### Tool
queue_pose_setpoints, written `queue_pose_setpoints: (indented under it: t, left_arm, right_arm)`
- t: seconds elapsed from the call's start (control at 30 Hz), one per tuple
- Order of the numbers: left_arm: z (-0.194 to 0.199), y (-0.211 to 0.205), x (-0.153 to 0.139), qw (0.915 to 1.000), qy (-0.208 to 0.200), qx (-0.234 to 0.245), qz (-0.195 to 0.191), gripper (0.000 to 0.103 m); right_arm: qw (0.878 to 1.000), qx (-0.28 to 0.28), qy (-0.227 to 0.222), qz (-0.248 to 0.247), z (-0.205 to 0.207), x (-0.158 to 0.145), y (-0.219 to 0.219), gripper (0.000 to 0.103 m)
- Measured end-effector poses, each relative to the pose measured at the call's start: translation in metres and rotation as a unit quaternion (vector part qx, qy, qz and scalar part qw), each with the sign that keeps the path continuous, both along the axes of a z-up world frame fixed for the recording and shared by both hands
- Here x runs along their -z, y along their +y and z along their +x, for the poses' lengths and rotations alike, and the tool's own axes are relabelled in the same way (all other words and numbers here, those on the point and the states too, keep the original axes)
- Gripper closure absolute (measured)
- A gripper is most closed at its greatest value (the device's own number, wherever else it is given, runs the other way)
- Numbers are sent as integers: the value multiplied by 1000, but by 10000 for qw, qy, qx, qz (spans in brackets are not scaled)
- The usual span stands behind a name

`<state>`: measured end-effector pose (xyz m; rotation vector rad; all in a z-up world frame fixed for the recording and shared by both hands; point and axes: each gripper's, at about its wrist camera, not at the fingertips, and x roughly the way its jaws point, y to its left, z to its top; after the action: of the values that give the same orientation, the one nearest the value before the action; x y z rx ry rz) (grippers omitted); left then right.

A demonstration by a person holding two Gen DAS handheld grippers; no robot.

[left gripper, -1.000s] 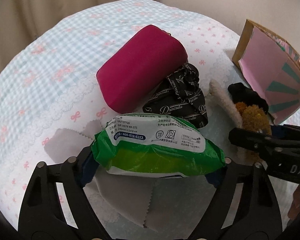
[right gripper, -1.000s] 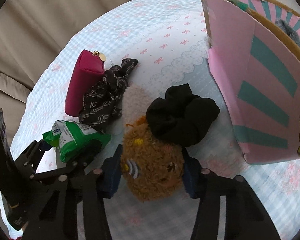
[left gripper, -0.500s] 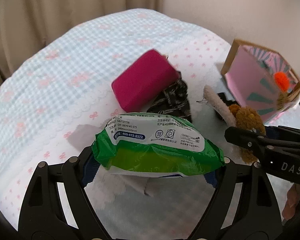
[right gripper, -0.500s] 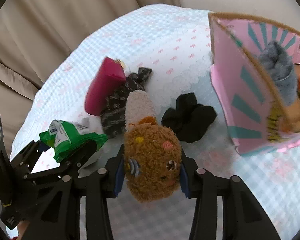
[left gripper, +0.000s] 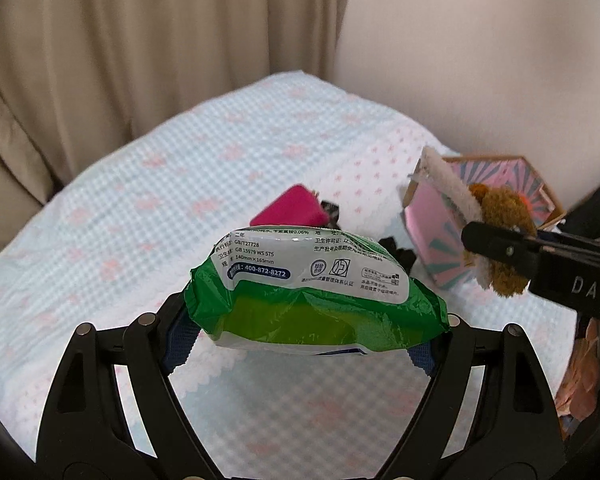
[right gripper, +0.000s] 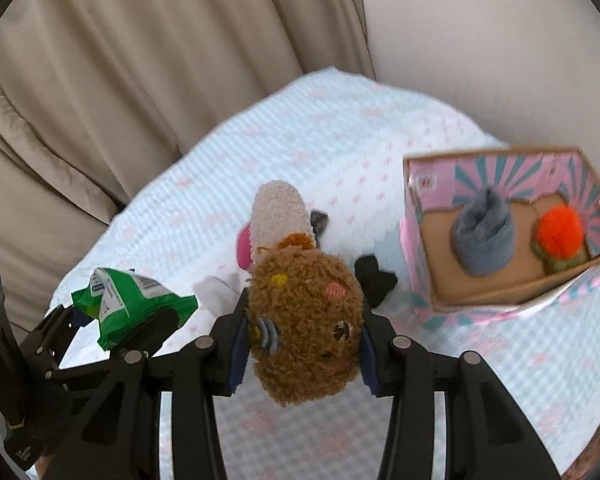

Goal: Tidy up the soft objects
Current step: 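Carry the wipe pack and brown plush into the box and open both tools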

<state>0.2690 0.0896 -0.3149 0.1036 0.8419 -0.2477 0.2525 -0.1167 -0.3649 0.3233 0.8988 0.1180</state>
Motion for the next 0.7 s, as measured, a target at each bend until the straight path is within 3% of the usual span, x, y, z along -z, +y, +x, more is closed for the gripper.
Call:
queue_pose_setpoints:
  t: [0.23, 0.43, 0.57, 0.7]
  left_arm:
    - [-32, -20, -72, 9993, -274, -199, -170, 21]
    - [-53, -57, -118, 9983, -372, -417, -150, 21]
    - [-57, -94, -137, 9970, -440, -632, -111, 21]
    - [-47, -130, -139, 9960, -344, -806, -195, 21]
  right_arm:
    - [9992, -67, -390, -33, -34, -72, -25, 61]
    - [9979, -234, -584, -120, -52, -118, -61, 61]
    - [9971, -477, -576, -112, -55, -135, -97, 61]
    - [9951, -777, -550, -248, -50, -136, -135, 61]
